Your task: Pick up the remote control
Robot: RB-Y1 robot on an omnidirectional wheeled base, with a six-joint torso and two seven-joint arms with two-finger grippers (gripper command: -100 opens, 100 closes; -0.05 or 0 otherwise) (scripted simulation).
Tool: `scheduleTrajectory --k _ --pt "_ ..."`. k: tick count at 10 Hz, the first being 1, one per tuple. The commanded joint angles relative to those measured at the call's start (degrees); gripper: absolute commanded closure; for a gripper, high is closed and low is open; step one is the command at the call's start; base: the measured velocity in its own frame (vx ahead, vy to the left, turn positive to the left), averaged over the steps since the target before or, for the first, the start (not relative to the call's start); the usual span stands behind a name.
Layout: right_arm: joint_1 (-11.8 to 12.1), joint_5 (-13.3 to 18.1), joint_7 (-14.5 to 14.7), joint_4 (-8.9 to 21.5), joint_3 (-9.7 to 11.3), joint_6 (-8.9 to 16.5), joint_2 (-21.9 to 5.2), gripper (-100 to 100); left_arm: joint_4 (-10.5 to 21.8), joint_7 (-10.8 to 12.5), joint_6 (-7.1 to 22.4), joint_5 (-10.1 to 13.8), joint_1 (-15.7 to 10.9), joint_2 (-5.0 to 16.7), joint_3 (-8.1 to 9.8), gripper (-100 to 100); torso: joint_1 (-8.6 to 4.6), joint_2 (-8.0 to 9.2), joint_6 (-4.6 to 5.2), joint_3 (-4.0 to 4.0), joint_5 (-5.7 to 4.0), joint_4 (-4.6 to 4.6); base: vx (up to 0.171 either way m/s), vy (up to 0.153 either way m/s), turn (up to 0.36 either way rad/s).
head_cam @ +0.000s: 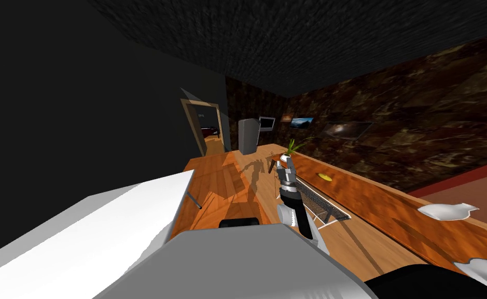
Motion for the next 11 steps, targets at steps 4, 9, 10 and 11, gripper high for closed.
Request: scheduleTrajectory --k 4,9,10,11 --pt "0.0 0.0 0.0 0.0 0.0 0.0 0.0 0 0.1 0.0 -0.3 0.0 -0.1 -0.1 -0.04 100 0.11 -0.15 0.0 -0.09 0.03 -0.04 -0.001 -0.002 0.002" --pt "0.0 0.0 0.0 0.0 0.0 0.0 0.0 0 0.8 -2.2 -2.5 0.4 0.7 1.7 0.06 100 0.1 -0.37 -0.1 -0.22 -0.01 -0.1 0.048 -0.003 0.097" --pt "0.0 0.0 0.0 0.0 0.0 0.0 0.0 0 0.8 -2.2 -2.5 0.4 0.7 1.7 0.06 100 0.05 -0.6 -0.13 -0.35 -0.02 -0.15 0.1 -0.013 0.067" --pt "0.0 0.0 0.0 0.0 0.0 0.0 0.0 0 0.7 -3.3 -3.3 0.6 1.2 2.7 0.16 100 0.03 -0.56 0.02 -0.33 -0.03 -0.12 0.094 0.0 0.102"
